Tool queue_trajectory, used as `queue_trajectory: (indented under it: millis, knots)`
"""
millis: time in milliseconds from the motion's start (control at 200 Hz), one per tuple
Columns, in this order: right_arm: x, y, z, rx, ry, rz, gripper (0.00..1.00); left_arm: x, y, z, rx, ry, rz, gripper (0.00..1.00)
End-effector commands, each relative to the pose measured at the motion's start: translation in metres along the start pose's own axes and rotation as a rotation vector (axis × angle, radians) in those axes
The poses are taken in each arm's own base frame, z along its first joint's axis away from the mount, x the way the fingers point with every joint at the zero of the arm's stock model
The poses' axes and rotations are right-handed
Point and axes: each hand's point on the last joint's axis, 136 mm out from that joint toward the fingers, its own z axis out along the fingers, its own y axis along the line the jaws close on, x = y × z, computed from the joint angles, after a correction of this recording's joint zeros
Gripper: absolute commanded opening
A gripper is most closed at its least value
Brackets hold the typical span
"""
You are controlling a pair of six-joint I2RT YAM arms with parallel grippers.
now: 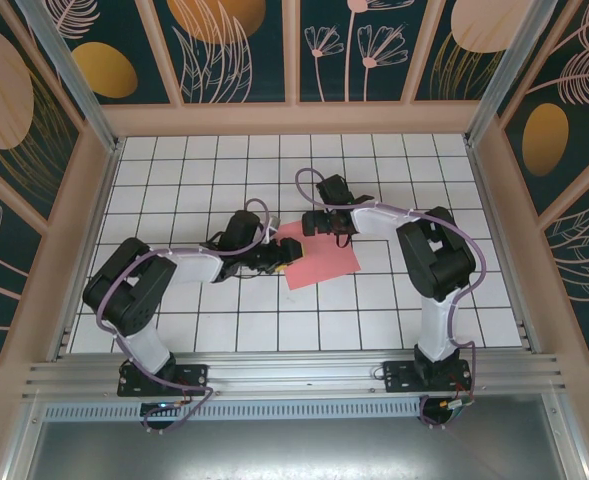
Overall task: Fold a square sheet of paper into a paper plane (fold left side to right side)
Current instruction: Pick up the square sheet of paper from the center of the table.
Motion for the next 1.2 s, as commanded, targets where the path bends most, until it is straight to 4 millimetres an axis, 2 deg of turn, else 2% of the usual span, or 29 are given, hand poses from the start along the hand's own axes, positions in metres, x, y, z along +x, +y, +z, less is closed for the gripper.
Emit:
queue_trajectory:
  millis: [0,415,575,761,916,1196]
  knots:
    - [0.015,-0.006,0.004,0.029,0.051,0.005,0.99,0.002,0.013,0.008,-0.047,0.014,-0.016,0.61]
    - [0.036,-0.004,0.01,0.004,0.126,0.011,0.98,0.009,0.04,0.018,-0.137,0.044,-0.034,0.56]
    - [0.045,0.016,0.008,-0.082,0.16,0.008,0.96,0.009,0.046,0.02,-0.156,0.04,-0.04,0.53]
    - [0.052,0.028,0.003,-0.114,0.185,-0.01,0.91,0.007,0.05,0.02,-0.17,0.028,-0.04,0.51]
    - [0.053,0.036,-0.005,-0.143,0.187,-0.031,0.83,0.002,0.047,0.019,-0.168,0.001,-0.033,0.5]
    - [0.056,0.045,-0.012,-0.162,0.204,-0.063,0.68,-0.01,0.03,0.016,-0.117,-0.051,-0.015,0.5]
